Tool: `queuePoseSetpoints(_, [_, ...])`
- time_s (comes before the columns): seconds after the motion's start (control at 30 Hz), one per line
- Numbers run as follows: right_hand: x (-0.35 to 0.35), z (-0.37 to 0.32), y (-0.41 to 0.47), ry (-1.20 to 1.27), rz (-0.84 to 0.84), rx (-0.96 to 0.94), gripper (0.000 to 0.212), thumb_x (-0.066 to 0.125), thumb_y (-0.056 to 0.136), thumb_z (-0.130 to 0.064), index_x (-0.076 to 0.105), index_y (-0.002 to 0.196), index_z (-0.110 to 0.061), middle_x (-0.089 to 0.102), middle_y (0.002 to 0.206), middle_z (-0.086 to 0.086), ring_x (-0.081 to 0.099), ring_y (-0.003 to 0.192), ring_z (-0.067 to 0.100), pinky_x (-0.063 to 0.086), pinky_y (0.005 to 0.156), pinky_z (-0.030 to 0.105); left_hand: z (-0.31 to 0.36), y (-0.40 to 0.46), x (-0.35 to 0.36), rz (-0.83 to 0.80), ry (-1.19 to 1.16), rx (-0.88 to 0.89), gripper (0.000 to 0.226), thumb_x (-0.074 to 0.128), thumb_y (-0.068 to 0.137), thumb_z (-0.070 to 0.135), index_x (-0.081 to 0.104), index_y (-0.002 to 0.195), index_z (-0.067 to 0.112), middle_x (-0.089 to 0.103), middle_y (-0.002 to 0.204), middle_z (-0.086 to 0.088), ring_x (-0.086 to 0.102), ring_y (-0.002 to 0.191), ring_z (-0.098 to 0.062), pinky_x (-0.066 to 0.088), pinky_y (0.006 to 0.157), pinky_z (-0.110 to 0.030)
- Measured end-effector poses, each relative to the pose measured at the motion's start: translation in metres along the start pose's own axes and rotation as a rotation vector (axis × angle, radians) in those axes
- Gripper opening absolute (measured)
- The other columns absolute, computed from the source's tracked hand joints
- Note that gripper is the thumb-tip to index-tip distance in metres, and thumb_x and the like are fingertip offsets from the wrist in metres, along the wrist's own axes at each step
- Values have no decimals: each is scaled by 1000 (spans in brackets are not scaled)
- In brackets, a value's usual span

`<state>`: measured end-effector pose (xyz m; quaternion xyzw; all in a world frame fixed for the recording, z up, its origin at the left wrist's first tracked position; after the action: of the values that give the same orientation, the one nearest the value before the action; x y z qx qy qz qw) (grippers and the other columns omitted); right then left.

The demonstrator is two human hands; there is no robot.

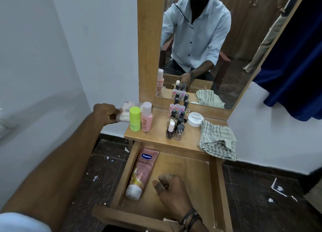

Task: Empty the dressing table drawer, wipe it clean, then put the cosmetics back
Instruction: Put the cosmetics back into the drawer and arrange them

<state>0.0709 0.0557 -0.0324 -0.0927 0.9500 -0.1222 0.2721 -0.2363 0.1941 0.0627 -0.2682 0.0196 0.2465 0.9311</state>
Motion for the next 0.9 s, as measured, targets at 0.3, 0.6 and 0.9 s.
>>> queuePoseSetpoints(0.3, [-3,4,2,31,2,14,44,68,74,-50,67,102,-16,71,86,-2,69,78,14,58,78,36,-28,5,-62,140,-224,-55,12,66,91,3,56,87,0,64,106,-18,64,79,-22,62,53,-37])
queuePoseSetpoints(0.6, [-17,2,-4,79,32,-4,31,70,79,-41,69,98,-16,72,85,-1,70,79,15,58,78,38,-30,-44,-58,26,-804,46,34,47,102,4,49,135,-1,57,134,-10,55,127,-22,50,101,-33])
queuePoseSetpoints(0.9, [-90,-71,-43,387,319,-296,15,60,92,-6,70,83,-14,72,70,5,63,55,8,50,56,16,28,-144,-21,-303,-849,391,44,59,84,3,60,128,-3,67,125,-13,65,115,-23,56,91,-27])
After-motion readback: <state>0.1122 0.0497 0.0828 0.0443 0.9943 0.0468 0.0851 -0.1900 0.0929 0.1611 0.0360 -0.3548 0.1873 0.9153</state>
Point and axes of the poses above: each hand's wrist, its own y-axis towards the middle knuckle, its own x-axis out of the palm, z = x × y, the point moved 8 cm from there along y, towards the middle knuckle
